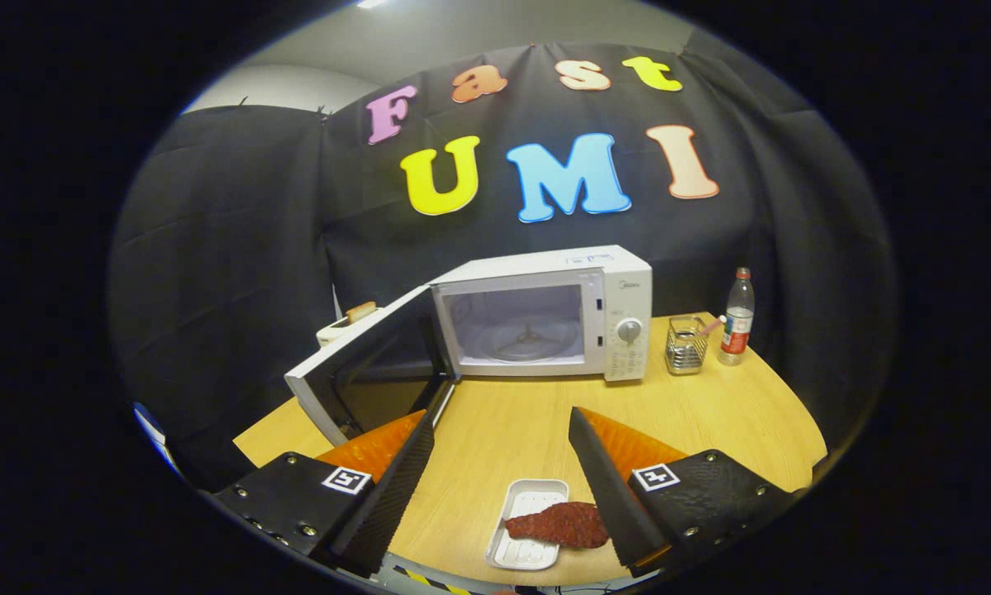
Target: Open the microwave, put the food inside, and close the microwave door.
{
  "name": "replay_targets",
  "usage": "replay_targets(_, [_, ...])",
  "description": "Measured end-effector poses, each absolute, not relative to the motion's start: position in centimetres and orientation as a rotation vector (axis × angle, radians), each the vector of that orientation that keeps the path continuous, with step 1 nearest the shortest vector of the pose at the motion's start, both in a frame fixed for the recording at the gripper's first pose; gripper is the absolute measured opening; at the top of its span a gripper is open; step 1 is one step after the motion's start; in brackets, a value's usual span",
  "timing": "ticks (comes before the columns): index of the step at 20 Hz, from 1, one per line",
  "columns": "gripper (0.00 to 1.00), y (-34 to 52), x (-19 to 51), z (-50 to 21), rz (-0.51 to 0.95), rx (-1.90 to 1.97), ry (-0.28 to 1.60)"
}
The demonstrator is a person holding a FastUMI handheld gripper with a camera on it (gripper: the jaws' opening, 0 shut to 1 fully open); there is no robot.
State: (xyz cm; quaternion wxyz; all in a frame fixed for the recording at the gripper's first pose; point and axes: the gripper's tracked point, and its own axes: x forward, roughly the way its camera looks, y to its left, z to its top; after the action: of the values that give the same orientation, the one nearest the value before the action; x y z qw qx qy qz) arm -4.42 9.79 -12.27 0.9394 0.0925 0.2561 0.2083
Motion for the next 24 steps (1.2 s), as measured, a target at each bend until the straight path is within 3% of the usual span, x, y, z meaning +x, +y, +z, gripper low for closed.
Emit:
replay_targets(13, [0.98, 4.8, -7.7, -23.7, 0.317, 0.460, 0.912])
replay_targets(15, [0.80, 5.0, -8.3, -24.4, 0.316, 0.513, 0.950])
replay_targets(17, [0.73, 5.6, -8.6, -25.0, 0.313, 0.573, 0.989])
replay_targets(19, [0.47, 6.3, -8.9, -25.1, 0.324, 0.669, 1.013])
replay_targets(22, [0.47, 6.2, -8.9, -25.4, 0.303, 0.738, 1.023])
replay_targets(23, [0.17, 5.2, -10.2, -23.8, 0.309, 0.752, 1.031])
replay_targets(24, [0.17, 6.4, -9.7, -24.8, 0.324, 0.754, 1.033])
